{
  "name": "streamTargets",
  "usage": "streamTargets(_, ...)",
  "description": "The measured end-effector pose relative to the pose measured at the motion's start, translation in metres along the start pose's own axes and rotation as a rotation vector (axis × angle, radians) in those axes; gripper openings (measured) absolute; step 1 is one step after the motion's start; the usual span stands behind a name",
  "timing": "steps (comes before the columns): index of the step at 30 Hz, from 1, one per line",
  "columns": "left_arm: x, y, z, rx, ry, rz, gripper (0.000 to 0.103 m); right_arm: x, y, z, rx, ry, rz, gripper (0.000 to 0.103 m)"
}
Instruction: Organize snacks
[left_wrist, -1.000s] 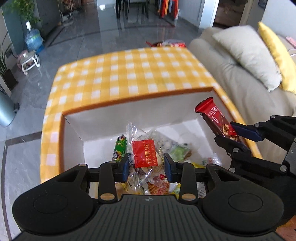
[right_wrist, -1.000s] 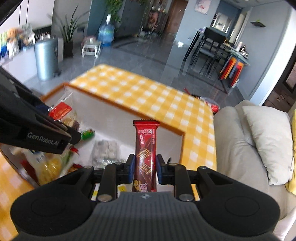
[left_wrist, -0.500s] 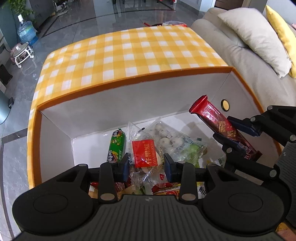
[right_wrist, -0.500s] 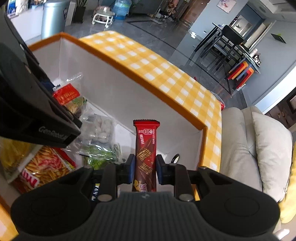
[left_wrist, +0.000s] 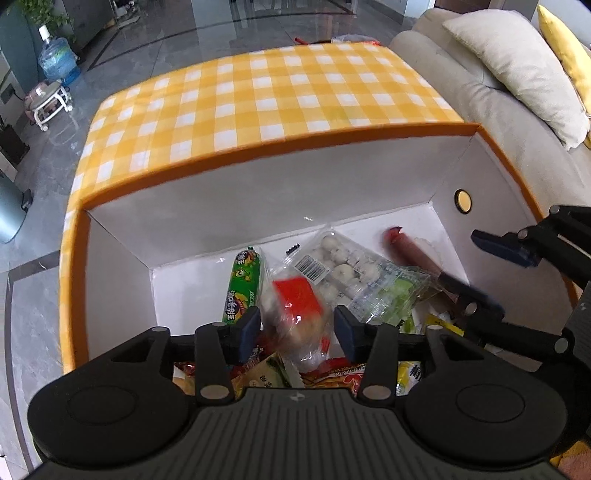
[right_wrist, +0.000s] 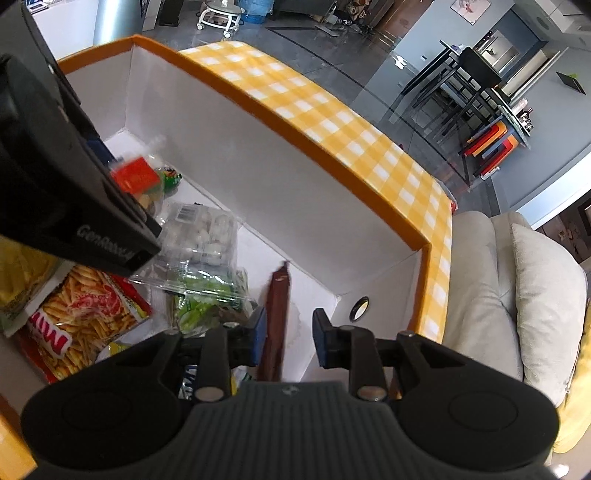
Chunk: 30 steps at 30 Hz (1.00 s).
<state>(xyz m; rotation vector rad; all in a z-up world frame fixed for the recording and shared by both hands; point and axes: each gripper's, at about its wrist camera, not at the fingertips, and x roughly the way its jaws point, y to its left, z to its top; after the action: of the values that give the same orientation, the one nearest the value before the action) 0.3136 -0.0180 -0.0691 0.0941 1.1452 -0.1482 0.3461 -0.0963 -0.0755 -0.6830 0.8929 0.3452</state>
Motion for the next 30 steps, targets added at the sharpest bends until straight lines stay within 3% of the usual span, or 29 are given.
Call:
streamTargets(3,-0.016,0.001,-0.001,0.003,-0.044,-0.004,0.073,-0.011,-0.001,0.000,0.009,-0.017,0.005,0.050)
streamTargets(6,-0.038,0.004,-0.001,-0.003,-0.092,0.007,0.078,-0.026,-0.004,0.000,0.014,-0.046,0.008,0.060)
streamTargets(14,-0.112,0.013,-0.014,-0.022,-0.303,0.052,0.081,-0.083,-0.019,0.006,0.133,-0.145,0.003,0.082)
streamTargets(21,-0.169,0.020,-0.032,-0.070,-0.480,0.086,0.086,-0.150,-0.025,-0.001,0.242,-0.274,-0.012,0.092)
streamTargets(25,-0.198,0.014,-0.050,-0.031,-0.565,0.128,0.089,-0.190,-0.028,-0.011,0.322,-0.348,0.000,0.099)
streamTargets(30,-0.222,0.000,-0.077,0.003,-0.656,0.220,0.092,-0.233,-0.023,-0.034,0.406,-0.416,0.033,0.099)
